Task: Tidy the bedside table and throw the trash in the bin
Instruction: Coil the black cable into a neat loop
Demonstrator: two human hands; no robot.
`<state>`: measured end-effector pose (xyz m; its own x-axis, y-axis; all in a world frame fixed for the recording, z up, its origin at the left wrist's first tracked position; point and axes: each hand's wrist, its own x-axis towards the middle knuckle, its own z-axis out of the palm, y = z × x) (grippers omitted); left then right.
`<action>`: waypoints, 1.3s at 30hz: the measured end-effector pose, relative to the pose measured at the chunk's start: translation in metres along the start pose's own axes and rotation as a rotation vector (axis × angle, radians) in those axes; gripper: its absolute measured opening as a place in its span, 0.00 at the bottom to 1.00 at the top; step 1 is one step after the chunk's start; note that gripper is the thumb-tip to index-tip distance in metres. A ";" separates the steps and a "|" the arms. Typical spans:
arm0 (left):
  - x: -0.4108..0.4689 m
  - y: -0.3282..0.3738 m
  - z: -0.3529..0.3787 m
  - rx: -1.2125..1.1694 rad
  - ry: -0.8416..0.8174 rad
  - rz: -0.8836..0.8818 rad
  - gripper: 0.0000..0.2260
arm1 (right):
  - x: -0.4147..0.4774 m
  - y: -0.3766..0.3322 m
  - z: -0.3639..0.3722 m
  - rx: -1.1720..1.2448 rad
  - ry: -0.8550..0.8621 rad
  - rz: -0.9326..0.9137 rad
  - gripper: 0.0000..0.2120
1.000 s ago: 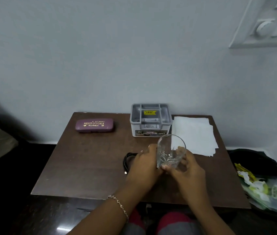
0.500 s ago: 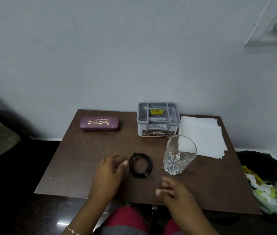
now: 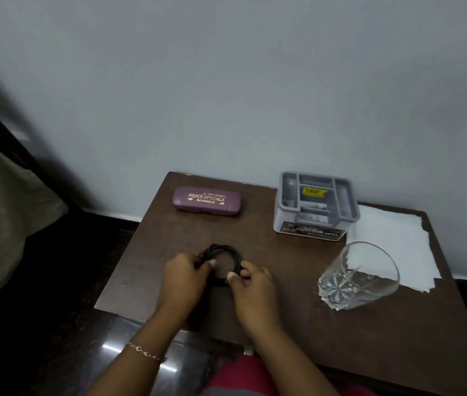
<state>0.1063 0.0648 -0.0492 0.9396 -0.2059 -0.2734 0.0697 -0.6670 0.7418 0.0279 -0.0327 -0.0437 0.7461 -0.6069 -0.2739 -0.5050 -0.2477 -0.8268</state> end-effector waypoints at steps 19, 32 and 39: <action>-0.058 0.034 -0.023 -0.156 0.252 0.326 0.13 | -0.054 0.028 -0.060 0.650 -0.068 0.345 0.10; -0.072 0.086 0.113 -0.001 -0.468 0.410 0.39 | -0.035 0.104 -0.153 0.289 0.180 -0.021 0.46; -0.067 0.078 0.104 -0.134 -0.409 0.420 0.26 | -0.013 0.091 -0.135 0.280 0.169 -0.073 0.32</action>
<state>0.0144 -0.0482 -0.0369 0.6925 -0.7088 -0.1342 -0.2129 -0.3786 0.9007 -0.0862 -0.1492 -0.0492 0.6819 -0.7174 -0.1428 -0.2965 -0.0925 -0.9505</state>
